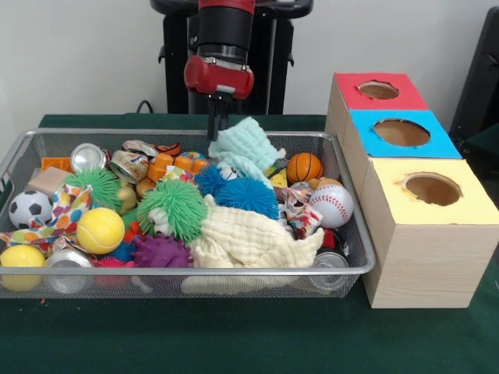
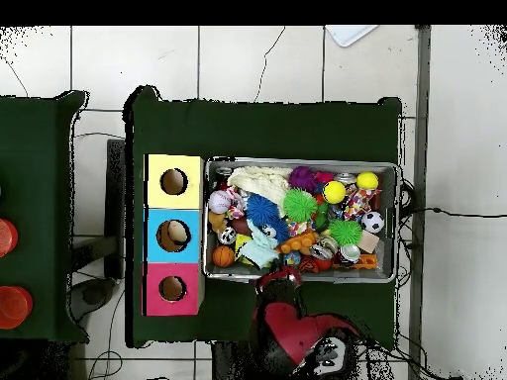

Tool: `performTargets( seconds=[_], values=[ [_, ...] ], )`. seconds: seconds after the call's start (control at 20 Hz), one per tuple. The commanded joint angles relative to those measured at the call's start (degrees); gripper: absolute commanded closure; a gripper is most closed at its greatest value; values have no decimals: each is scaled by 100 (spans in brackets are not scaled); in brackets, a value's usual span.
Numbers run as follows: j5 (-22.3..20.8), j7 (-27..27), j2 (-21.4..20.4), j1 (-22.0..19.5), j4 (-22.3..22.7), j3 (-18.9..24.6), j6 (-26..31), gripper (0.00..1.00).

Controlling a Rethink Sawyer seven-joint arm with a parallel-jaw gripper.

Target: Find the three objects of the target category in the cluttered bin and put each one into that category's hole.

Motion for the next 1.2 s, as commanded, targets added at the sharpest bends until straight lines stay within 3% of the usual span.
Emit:
performTargets(
  seconds=[0.05,0.45,0.7,0.85,0.95,1.2],
  values=[
    [-908,483,-563,-322,-931,563,933,100],
    [-1873,890,-1090,-888,-912,1313,1589,100],
    [-2430,807,-1357,-1264,-921,1789,1962,100],
    [-2531,741,-1373,-1354,-930,1893,1998,100],
    [-2916,793,-1522,-1707,-882,2369,2286,100],
    [-3319,643,-1821,-2466,-689,3399,2872,100]
  ],
)
